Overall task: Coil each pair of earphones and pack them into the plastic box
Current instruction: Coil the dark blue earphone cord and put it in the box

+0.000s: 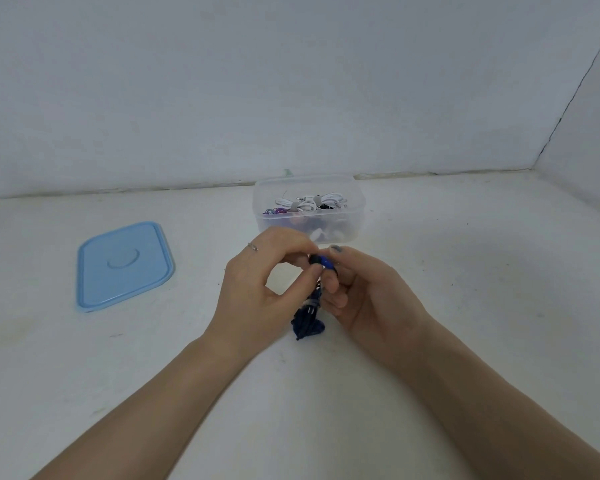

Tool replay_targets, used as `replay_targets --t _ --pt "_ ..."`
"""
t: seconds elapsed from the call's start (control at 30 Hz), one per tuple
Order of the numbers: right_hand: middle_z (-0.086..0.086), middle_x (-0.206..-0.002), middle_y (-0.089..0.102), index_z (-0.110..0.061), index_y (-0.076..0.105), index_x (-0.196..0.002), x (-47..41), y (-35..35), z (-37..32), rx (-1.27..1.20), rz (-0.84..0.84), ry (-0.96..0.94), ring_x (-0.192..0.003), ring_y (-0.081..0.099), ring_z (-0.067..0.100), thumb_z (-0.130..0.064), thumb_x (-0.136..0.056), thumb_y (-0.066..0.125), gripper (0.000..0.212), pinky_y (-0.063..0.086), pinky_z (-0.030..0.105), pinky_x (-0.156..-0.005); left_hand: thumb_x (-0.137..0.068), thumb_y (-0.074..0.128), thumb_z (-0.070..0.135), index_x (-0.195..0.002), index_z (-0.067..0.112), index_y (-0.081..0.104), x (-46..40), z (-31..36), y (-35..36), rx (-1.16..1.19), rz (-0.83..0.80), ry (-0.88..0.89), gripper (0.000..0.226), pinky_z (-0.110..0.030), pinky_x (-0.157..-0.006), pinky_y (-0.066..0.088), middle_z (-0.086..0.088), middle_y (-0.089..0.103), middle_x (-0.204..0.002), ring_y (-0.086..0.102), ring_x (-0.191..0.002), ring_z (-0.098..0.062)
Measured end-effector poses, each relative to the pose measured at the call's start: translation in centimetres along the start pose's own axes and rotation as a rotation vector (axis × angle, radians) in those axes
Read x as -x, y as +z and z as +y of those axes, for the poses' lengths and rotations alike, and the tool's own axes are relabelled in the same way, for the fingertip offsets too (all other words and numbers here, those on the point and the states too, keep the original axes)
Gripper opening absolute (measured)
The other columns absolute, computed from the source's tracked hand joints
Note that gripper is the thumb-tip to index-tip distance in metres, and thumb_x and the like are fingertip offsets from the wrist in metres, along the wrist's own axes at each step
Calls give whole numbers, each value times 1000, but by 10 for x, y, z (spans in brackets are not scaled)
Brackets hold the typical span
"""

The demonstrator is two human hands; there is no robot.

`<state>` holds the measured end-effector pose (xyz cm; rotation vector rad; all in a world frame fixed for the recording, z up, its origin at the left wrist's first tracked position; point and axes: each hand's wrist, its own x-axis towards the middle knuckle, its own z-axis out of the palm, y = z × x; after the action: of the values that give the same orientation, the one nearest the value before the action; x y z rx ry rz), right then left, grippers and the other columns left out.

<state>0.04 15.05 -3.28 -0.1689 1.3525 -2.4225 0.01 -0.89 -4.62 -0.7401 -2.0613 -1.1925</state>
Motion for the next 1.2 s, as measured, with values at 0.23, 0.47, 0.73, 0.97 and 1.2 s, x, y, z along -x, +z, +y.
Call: replay_targets --t 0.23,0.47,0.73,0.97,1.2 --pt "5 -60 56 -6 65 -93 -1 -3 -3 41 25 4 -39 35 11 -9 -96 52 13 32 20 -40 -84 71 -9 -96 2 74 -1 -1 0 -37 12 -4 17 -23 -81 57 -5 69 -97 70 -85 -9" --pt "4 -57 50 -12 64 -70 -1 -5 -1 -5 -3 -8 -44 37 12 -6 -95 54 27 33 22 -46 -85 72 -7 -94 4 74 -1 0 2 91 -7 -118 15 -30 -81 59 -1 70 -94 70 -85 -16" --pt "3 -55 45 -11 69 -70 -2 -3 -4 -10 -22 -5 -42 34 12 -9 -85 57 19 32 22 -44 -87 71 5 -96 14 71 -2 -1 0 164 -44 -159 13 -33 -81 57 1 66 -98 68 -84 -19" --pt "-5 -47 28 -8 56 -77 -2 -12 -15 -361 53 21 -43 20 10 -10 -89 50 13 20 22 -44 -93 52 15 -102 20 62 0 4 -2 181 -209 -334 15 -24 -81 49 7 68 -94 65 -88 -18" --pt "-4 -51 30 -9 58 -74 -4 -21 -24 -410 98 -33 -48 20 12 -12 -90 49 19 22 23 -48 -74 52 13 -104 26 53 1 -5 -8 1 -444 -297 33 -30 -81 46 15 57 -96 55 -92 -15"
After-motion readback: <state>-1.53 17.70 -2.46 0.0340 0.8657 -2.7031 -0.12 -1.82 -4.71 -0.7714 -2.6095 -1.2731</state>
